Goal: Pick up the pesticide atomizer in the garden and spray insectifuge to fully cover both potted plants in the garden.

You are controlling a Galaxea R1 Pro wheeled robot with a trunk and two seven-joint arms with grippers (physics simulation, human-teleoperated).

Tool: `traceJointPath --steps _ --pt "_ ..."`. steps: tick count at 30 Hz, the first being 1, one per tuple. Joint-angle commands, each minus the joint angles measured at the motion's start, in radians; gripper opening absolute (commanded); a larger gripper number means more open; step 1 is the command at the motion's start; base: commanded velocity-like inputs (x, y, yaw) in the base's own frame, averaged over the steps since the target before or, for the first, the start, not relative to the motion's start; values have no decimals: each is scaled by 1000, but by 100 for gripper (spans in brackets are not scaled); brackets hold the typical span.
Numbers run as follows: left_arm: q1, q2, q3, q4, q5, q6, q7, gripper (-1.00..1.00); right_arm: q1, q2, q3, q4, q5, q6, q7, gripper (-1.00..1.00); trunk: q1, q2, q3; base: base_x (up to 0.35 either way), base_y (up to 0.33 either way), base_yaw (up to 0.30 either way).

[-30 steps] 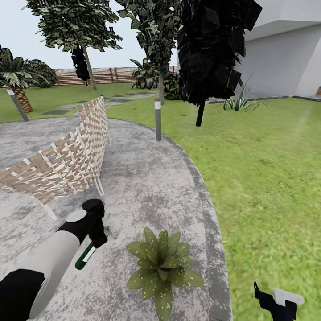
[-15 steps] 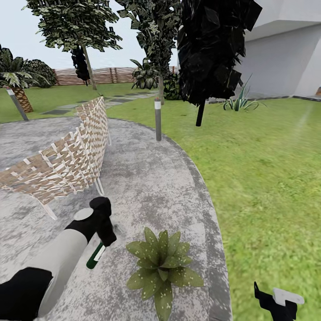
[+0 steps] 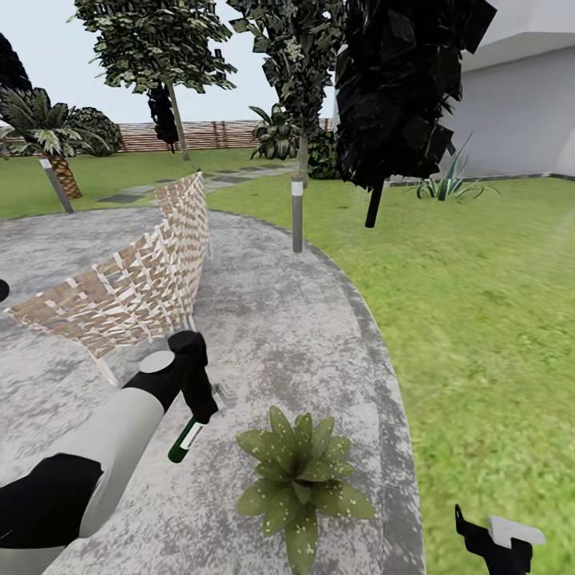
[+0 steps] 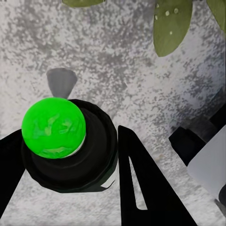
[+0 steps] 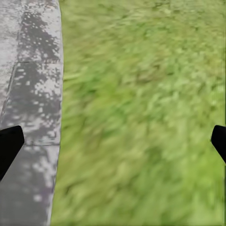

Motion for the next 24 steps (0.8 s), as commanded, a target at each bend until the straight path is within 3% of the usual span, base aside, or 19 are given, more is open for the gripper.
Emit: traceJointPath --steps 1,11,16,24 --pt "-1 0 -2 -1 -8 10 -9 -100 -1 0 3 1 -9 -3 1 100 0 0 -1 0 -200 2" --pt "-1 0 -7 0 -9 10 -9 -100 -1 1 4 2 -9 -3 1 100 0 0 -1 0 -261 6" --pt "3 1 -56 0 -11 13 -9 -100 -1 1 3 2 -10 -3 1 100 0 0 -1 0 -272 222" --pt "4 1 -61 1 -11 13 -9 -100 -1 1 3 2 -11 -3 1 100 0 0 -1 -48 -272 275"
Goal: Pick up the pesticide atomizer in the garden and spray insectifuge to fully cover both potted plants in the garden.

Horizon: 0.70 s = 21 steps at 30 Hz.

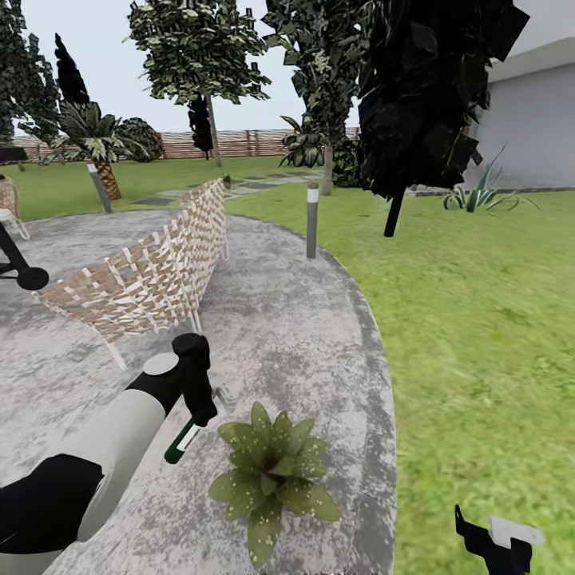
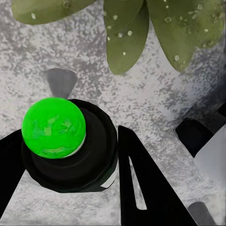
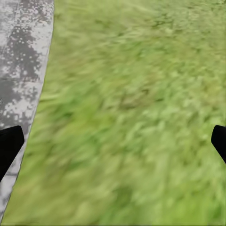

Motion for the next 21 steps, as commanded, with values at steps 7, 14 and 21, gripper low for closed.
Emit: traceJointPath --steps 7,14,21 --pt "1 1 -4 -1 -6 11 -9 -100 0 0 3 0 -10 -3 1 100 0 0 -1 -217 -225 277" --pt "5 0 -4 -1 -6 11 -9 -100 0 0 3 0 -10 -3 1 100 0 0 -1 -139 -240 278" --pt "7 1 -5 -1 -6 10 -9 -100 0 -1 3 -1 -10 -3 1 100 0 0 -1 -7 -275 277"
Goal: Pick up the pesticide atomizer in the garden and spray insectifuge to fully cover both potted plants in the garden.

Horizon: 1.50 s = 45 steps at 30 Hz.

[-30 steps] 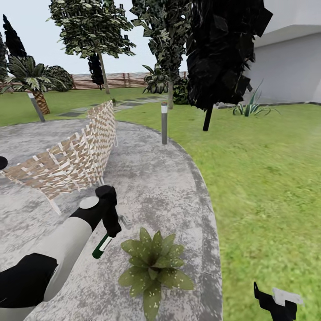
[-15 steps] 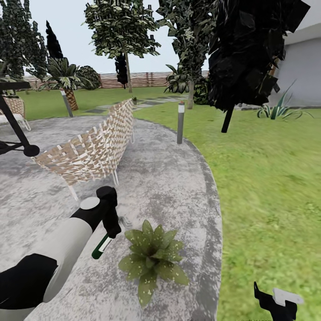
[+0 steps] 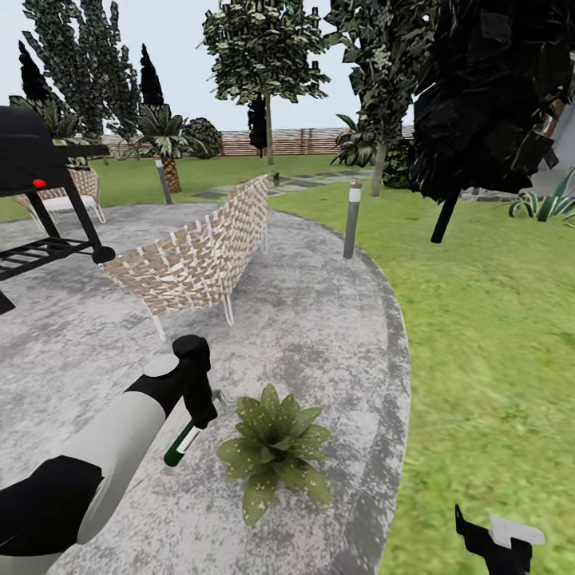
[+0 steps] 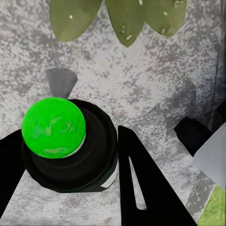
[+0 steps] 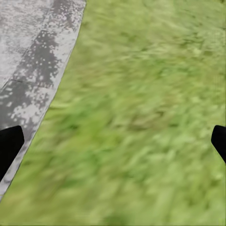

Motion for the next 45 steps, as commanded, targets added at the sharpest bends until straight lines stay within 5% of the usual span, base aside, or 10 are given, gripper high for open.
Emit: traceJointPath --steps 1,10,17,45 --pt "1 0 -5 -1 -6 10 -9 -100 0 0 3 1 -9 -3 1 100 0 0 -1 0 -277 248" --pt "7 2 -6 1 -8 10 -9 -100 0 -1 3 2 -9 -3 1 100 0 0 -1 -67 -268 51" --pt "8 19 -19 15 -55 14 -9 -100 0 0 3 2 -9 -3 1 100 0 0 -1 -8 -31 217" --pt "54 19 -5 2 -43 17 -6 -100 0 0 3 1 -9 -3 2 100 0 0 -1 -42 -29 65"
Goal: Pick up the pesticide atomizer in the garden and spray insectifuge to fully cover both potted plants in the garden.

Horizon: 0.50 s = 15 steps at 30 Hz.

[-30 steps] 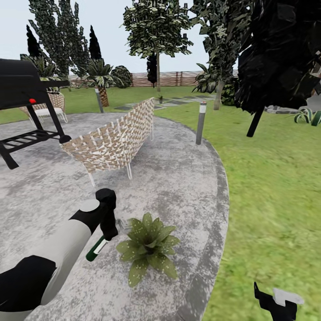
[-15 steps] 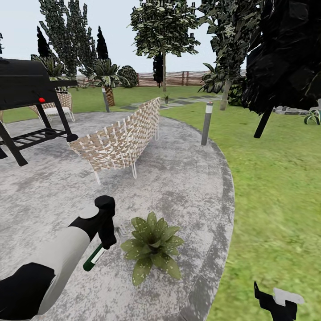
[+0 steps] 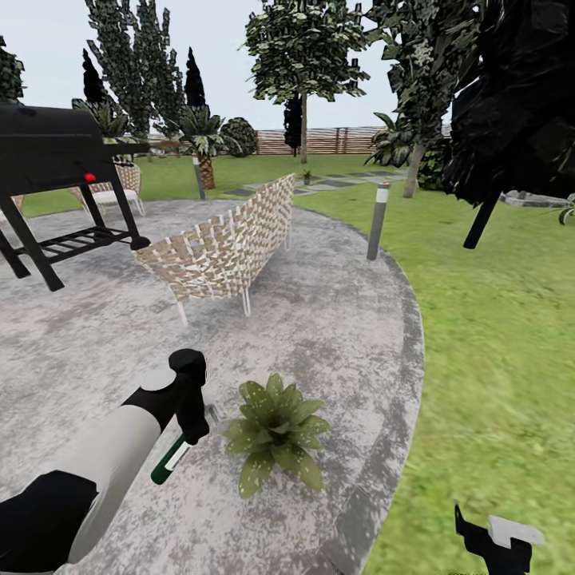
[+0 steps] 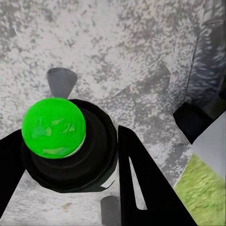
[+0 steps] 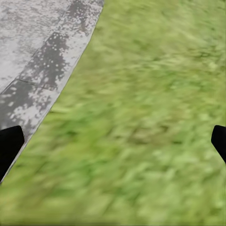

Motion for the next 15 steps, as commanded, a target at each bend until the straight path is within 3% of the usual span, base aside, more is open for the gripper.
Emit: traceJointPath --steps 1,11,15 --pt "-1 1 -4 -1 -6 10 -9 -100 0 0 3 1 -9 -3 1 100 -1 0 -1 -231 -166 267" --pt "-1 10 0 -8 -1 8 10 -100 0 0 3 1 -9 -3 1 100 -1 0 -1 -256 -164 275" --pt "-1 10 68 -44 2 6 34 -100 0 0 3 1 -9 -3 1 100 -1 0 -1 -321 -36 277"
